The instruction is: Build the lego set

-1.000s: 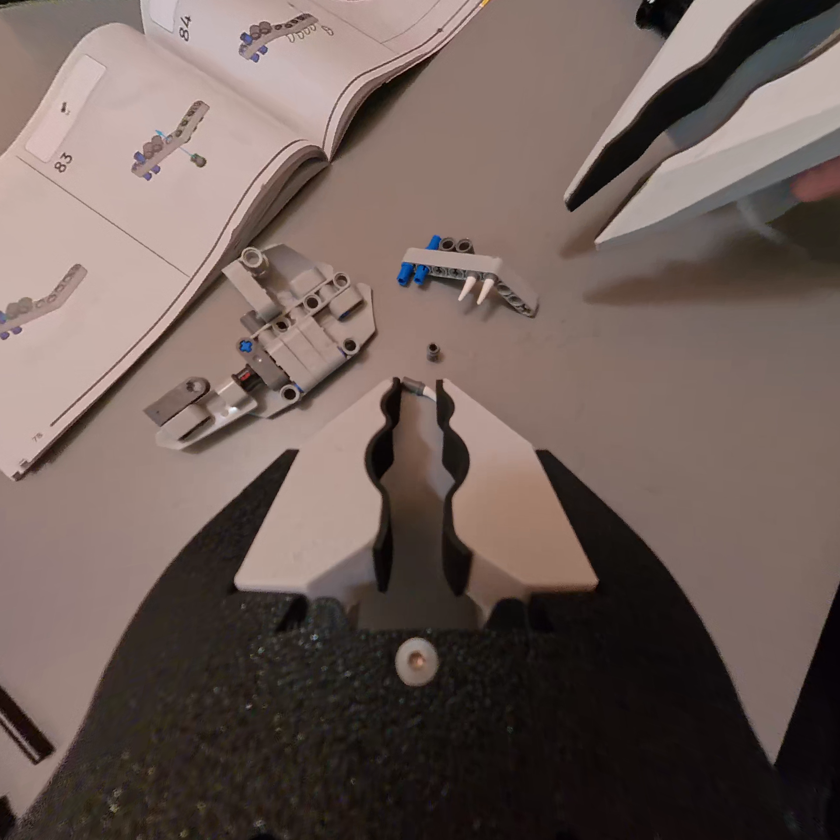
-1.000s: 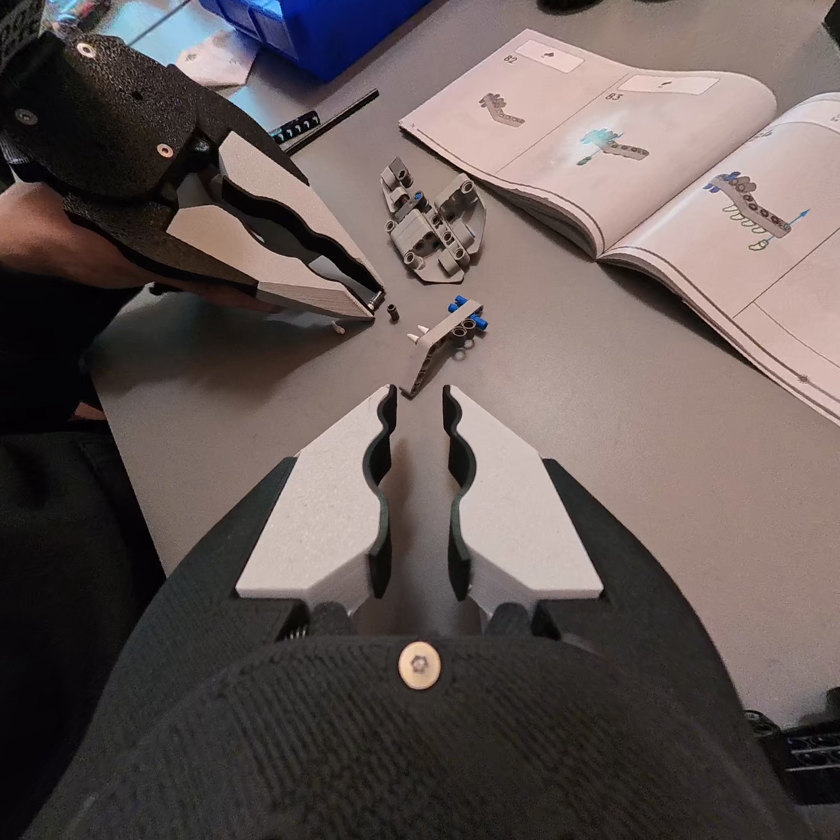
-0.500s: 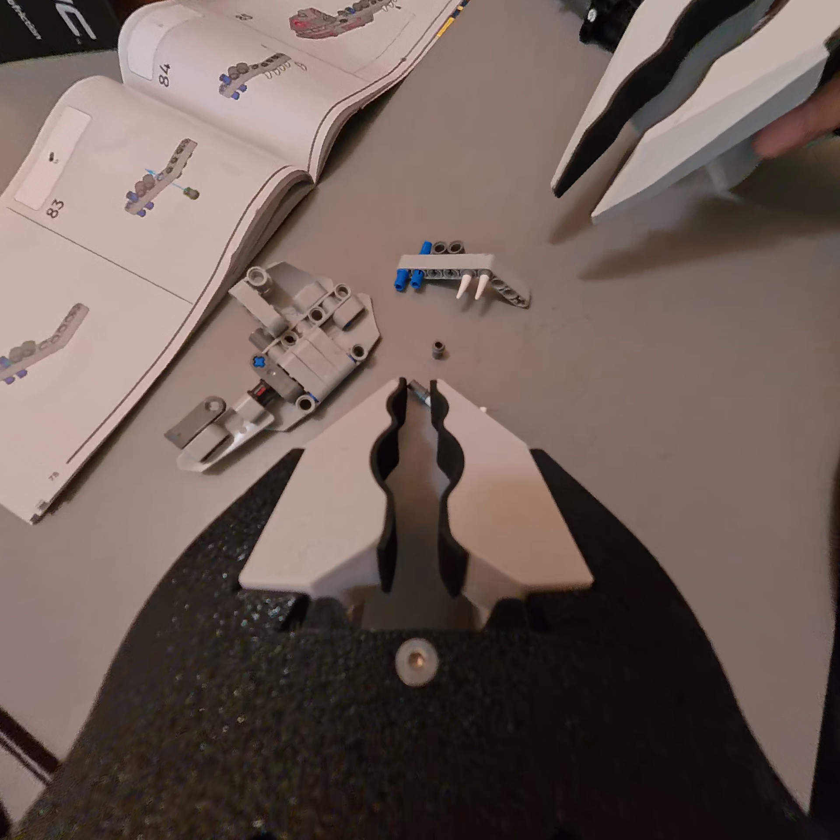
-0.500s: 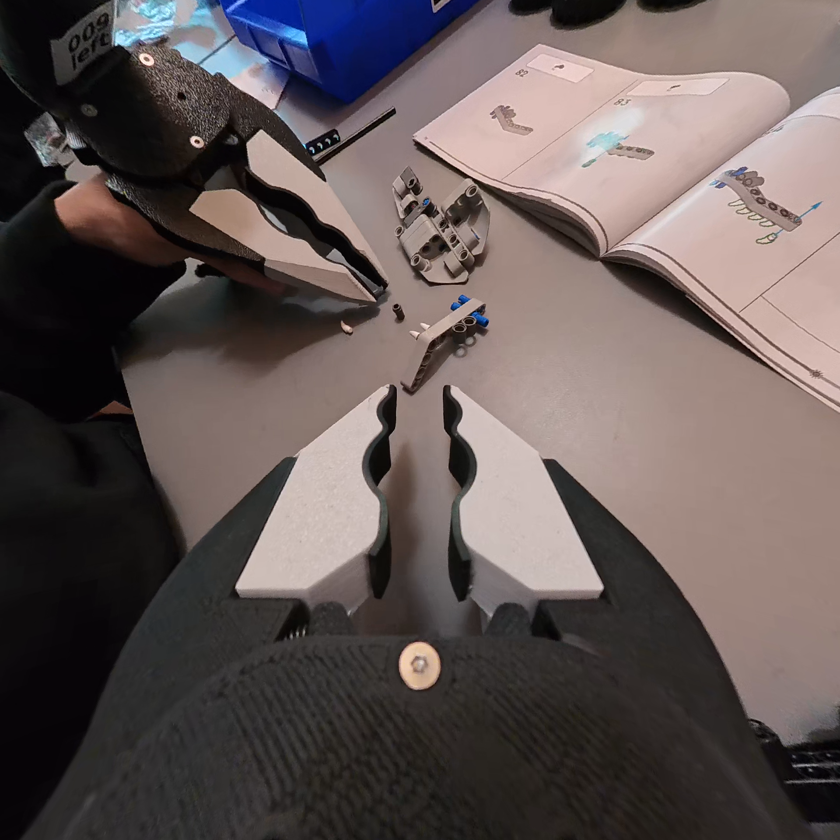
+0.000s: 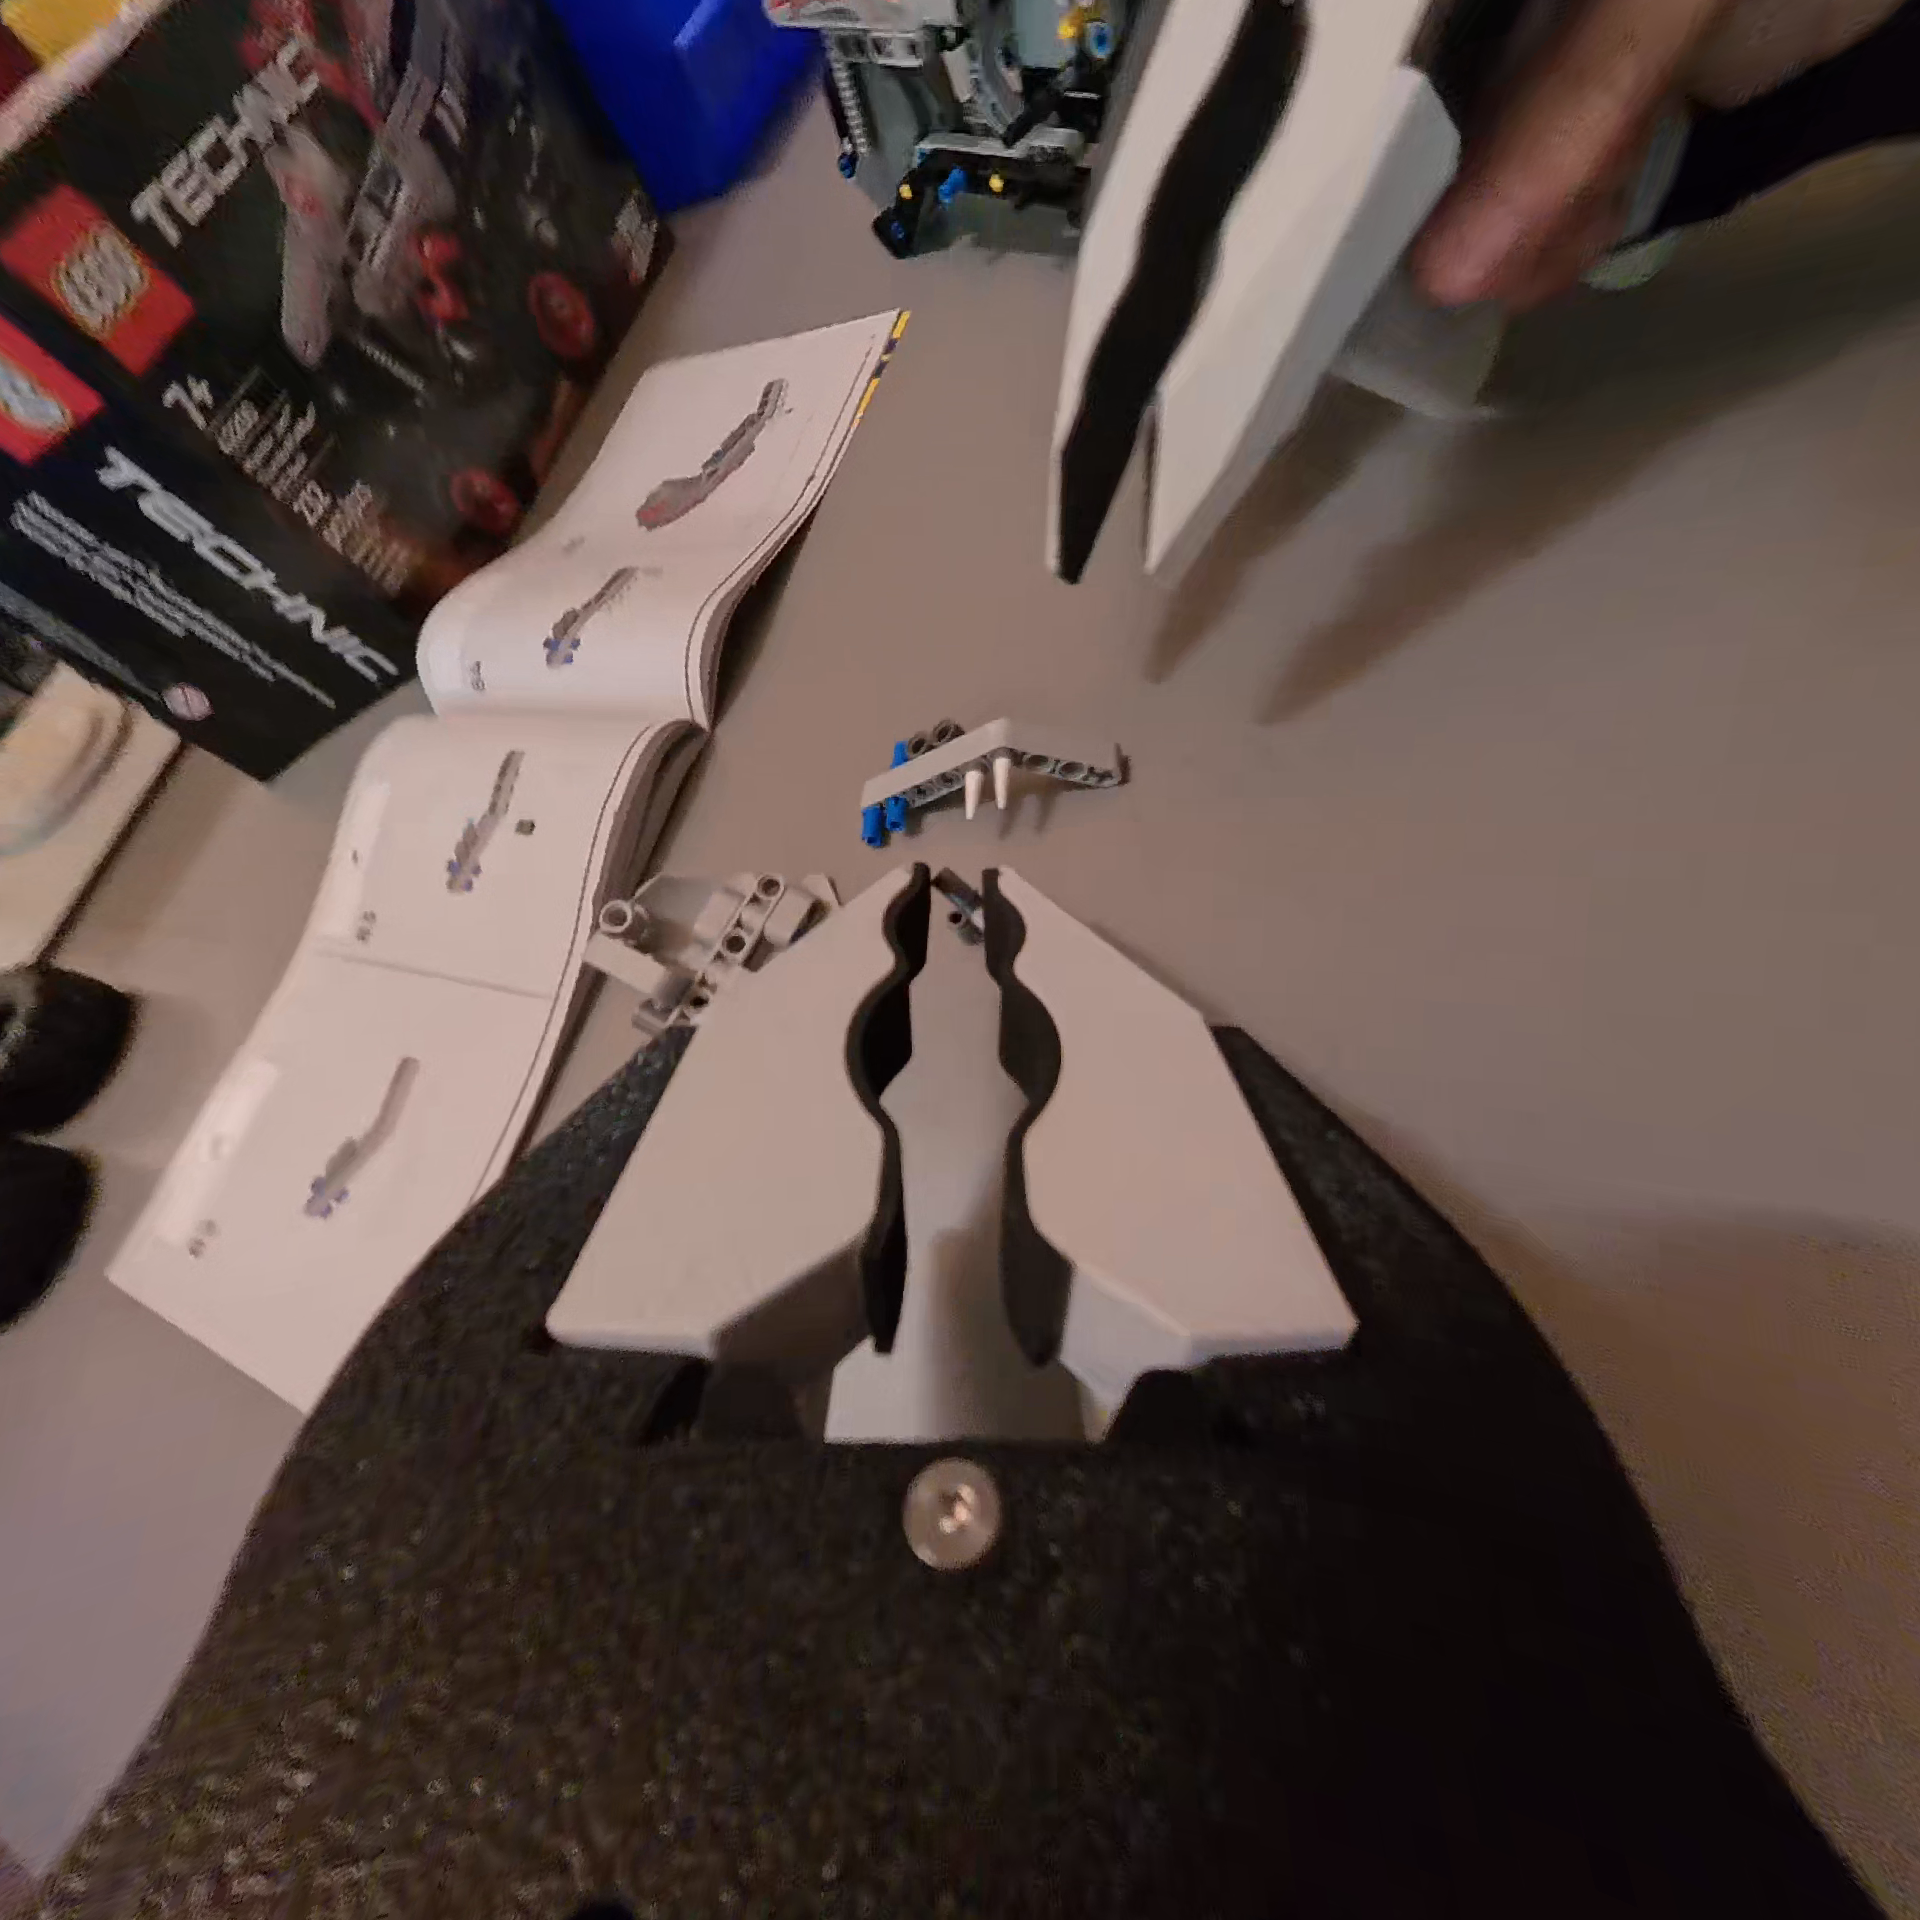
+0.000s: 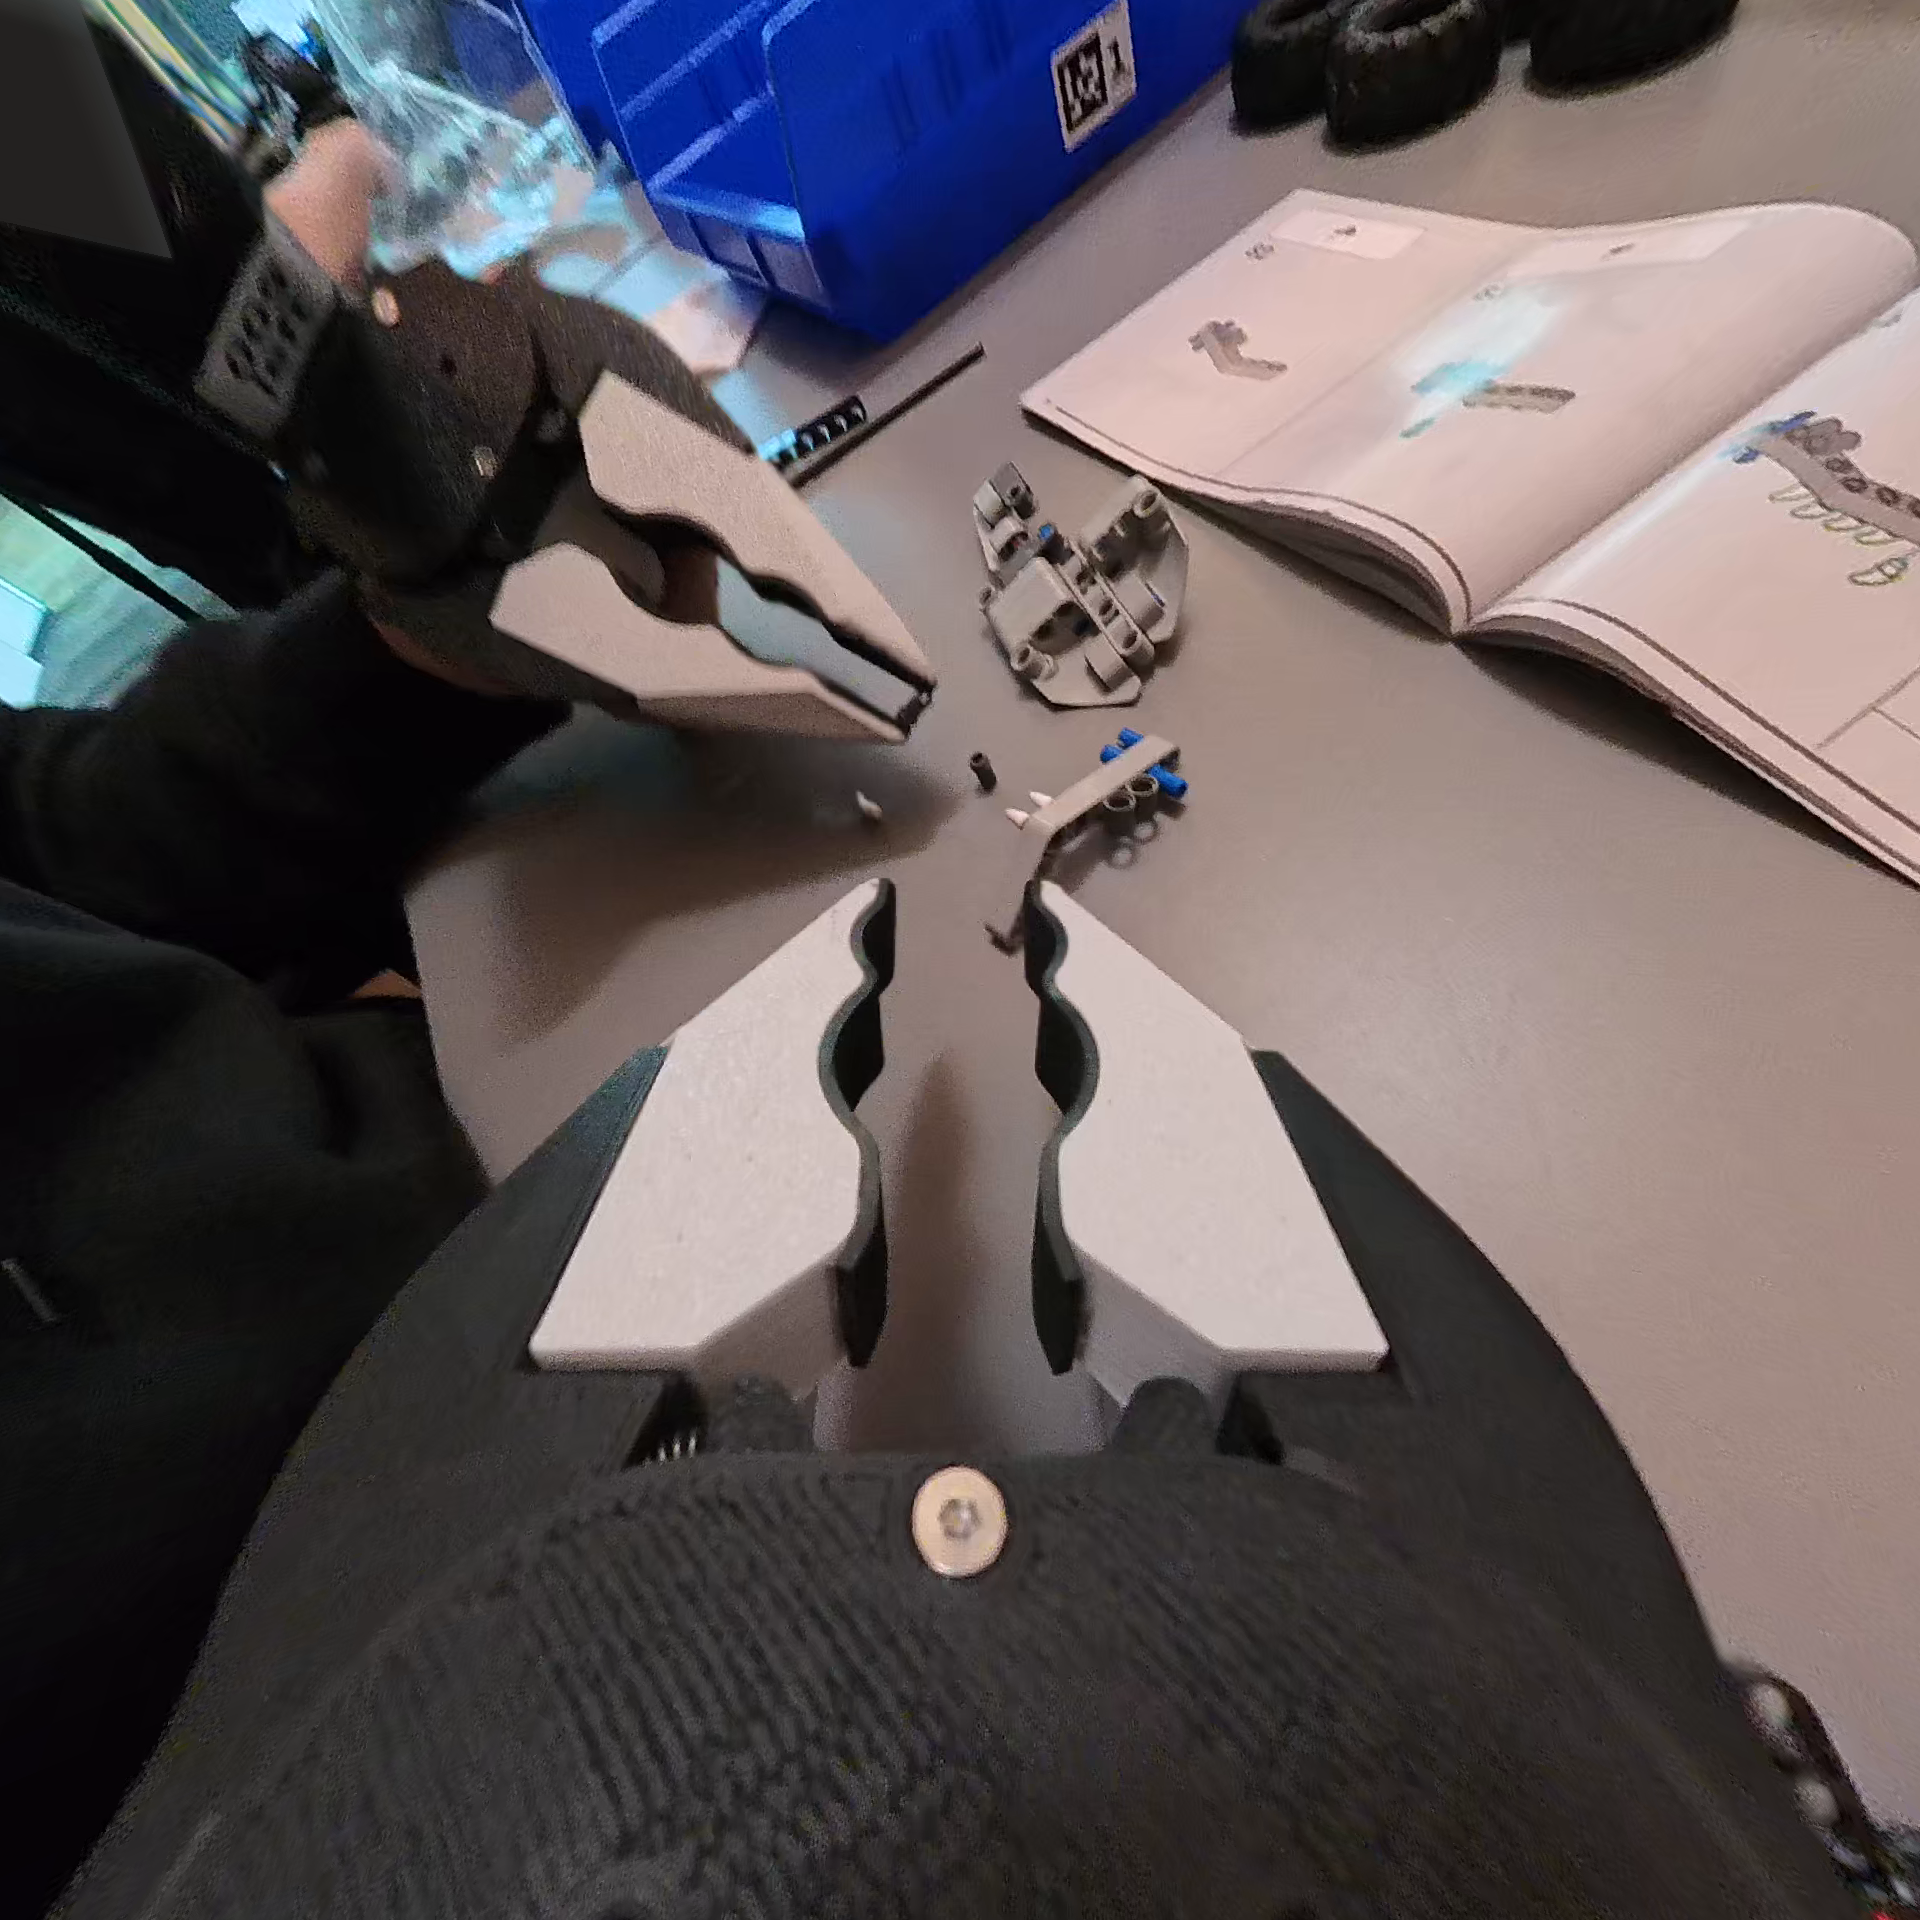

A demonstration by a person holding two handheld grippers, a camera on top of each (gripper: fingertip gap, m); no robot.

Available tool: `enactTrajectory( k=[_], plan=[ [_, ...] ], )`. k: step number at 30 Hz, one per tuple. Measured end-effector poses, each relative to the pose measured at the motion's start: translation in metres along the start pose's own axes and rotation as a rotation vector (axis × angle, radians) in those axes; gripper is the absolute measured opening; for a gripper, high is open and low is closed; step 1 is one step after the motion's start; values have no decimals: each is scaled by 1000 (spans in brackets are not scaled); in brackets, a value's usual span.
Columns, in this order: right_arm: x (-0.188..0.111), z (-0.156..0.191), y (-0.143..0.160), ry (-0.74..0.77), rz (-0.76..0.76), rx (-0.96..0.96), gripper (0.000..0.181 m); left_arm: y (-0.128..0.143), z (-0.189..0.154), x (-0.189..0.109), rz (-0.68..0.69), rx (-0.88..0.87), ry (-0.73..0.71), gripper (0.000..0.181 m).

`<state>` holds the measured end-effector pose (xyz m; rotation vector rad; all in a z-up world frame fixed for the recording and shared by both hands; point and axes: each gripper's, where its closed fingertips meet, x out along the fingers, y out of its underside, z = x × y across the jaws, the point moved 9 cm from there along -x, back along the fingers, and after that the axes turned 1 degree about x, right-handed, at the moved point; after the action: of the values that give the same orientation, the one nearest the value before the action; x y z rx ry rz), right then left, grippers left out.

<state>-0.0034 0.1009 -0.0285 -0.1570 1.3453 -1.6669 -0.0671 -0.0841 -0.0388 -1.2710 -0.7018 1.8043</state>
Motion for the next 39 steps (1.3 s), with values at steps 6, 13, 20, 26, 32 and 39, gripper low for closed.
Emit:
enactTrajectory(
  k=[6, 13, 20, 26, 32, 39],
  plan=[
    [10, 2, -3, -36, -67, 83, 27, -9, -12, 1, -35, 172, -31, 6],
    [21, 3, -2, -161, -69, 188, 30, -31, -29, -1, -109, 396, -91, 6],
    [19, 10, -3, -291, -82, 185, 4, -36, -35, -1, -134, 473, -122, 8],
    [7, 4, -4, -371, -200, 232, 4, -41, -25, -11, -229, 175, -29, 18],
    [-1, -3, -5, -472, -338, 374, 3, -54, -27, -16, -181, 252, -107, 13],
    [6, 3, -7, -499, -327, 435, 3, -58, -34, -6, -53, 444, -277, 0]
  ],
)
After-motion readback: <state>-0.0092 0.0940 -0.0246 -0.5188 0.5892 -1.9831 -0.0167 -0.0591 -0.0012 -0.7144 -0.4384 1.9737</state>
